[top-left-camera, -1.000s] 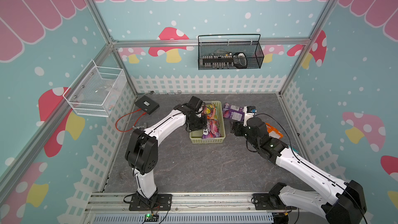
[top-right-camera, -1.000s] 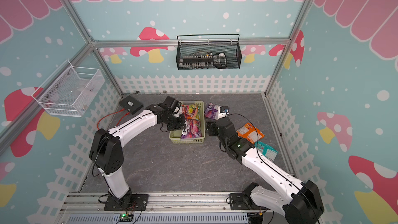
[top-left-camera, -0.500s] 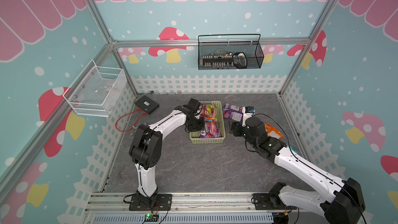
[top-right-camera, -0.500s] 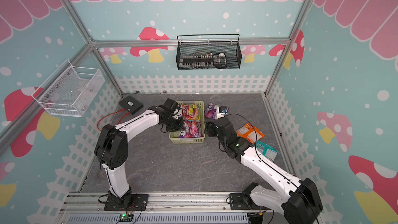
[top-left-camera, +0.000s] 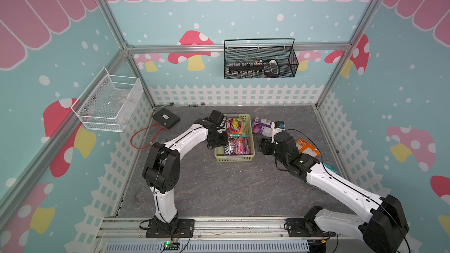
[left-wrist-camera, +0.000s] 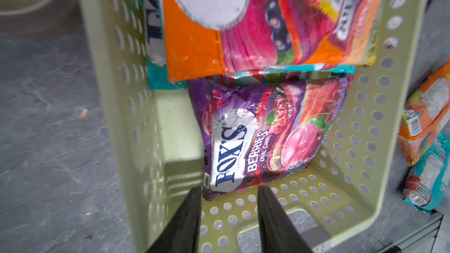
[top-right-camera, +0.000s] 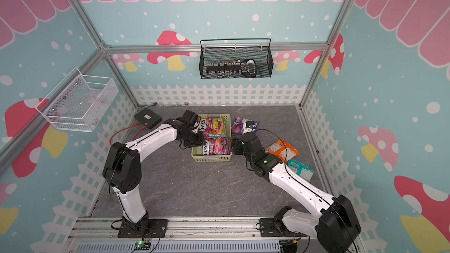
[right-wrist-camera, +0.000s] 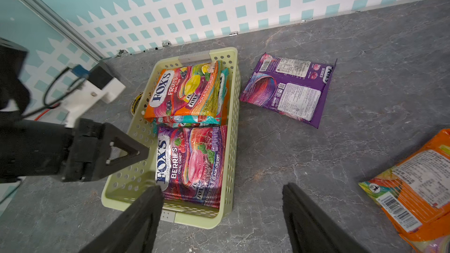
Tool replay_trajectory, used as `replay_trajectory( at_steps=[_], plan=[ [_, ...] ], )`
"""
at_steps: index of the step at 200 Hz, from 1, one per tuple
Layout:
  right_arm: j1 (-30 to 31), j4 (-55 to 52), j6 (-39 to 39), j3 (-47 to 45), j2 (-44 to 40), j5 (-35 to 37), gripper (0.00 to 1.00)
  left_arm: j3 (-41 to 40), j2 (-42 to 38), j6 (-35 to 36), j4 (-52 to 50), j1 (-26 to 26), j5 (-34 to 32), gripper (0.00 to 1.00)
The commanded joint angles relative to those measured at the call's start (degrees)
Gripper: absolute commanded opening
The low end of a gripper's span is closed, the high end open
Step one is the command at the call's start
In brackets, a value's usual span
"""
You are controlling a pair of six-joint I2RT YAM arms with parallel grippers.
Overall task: Put the candies in the basket
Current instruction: Place the candy in the basket, then pick up the candy at the center of the board.
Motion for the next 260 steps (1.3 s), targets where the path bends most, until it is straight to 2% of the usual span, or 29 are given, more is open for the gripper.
replay_trajectory(
  at_steps=[1, 17, 34, 52, 57, 59, 61, 67, 73, 81, 100, 117, 136, 175, 230, 260],
  plan=[
    [-2.29, -1.74, 1.30, 0.76, 1.98, -1.10, 0.83, 2.12, -5.92, 0.07, 1.89, 0.43, -3.43, 0.42],
    [-5.46, -0.21, -0.60, 1.33, 4.22, -4.46, 0.82, 0.46, -9.67, 0.79, 4.88, 0.44, -5.19, 0.42],
    [-9.94, 2.21, -2.94, 2.42, 7.80, -11.14, 0.80, -3.01, -15.05, 2.08, 10.05, 0.54, -6.48, 0.43],
    [-14.34, 3.55, -4.95, 4.57, 12.99, -15.41, 0.76, -9.89, -22.66, 4.50, 18.61, 0.69, -5.19, 0.50],
    [-15.28, 3.63, -5.62, 5.51, 14.61, -15.74, 0.75, -12.20, -25.13, 5.46, 21.61, 0.73, -4.09, 0.56],
    [-15.62, 3.71, -5.90, 5.86, 15.04, -15.65, 0.74, -13.21, -26.10, 5.76, 22.83, 0.74, -3.76, 0.61],
    [-15.93, 3.79, -6.10, 6.17, 15.80, -15.50, 0.73, -14.27, -27.11, 5.90, 24.01, 0.77, -3.53, 0.72],
    [-16.68, 4.18, -6.46, 7.00, 17.71, -14.64, 0.71, -17.30, -30.04, 6.51, 27.51, 0.72, -2.97, 0.87],
    [-17.63, 4.72, -6.44, 7.62, 19.53, -14.13, 0.68, -20.15, -32.63, 7.08, 30.55, 0.85, -2.18, 0.95],
    [-19.10, 5.74, -6.22, 8.34, 21.93, -14.82, 0.63, -23.30, -35.50, 7.85, 33.92, 0.98, -1.32, 0.99],
    [-23.20, 9.87, -5.14, 9.24, 26.78, -17.94, 0.54, -27.21, -39.34, 9.20, 36.16, 0.97, -0.97, 0.99],
    [-25.60, 10.74, -5.77, 12.55, 31.63, -18.65, 0.54, -29.45, -41.31, 10.90, 36.27, 2.59, 0.46, 0.99],
    [-27.37, 9.47, -6.47, 17.65, 37.50, -19.96, 0.54, -32.41, -43.33, 12.80, 36.53, 2.67, 1.61, 0.99],
    [-30.13, 11.54, -4.57, 22.39, 46.14, -24.17, 0.53, -37.29, -44.65, 14.68, 36.54, 2.80, 3.09, 0.99],
    [-31.17, 11.27, -3.69, 27.66, 52.97, -26.48, 0.52, -39.84, -43.03, 17.94, 36.68, 2.79, 10.86, 0.99],
    [-31.16, 11.66, -3.84, 28.28, 54.25, -27.49, 0.48, -40.07, -41.96, 18.44, 36.84, 2.87, 11.79, 0.99]
  ],
)
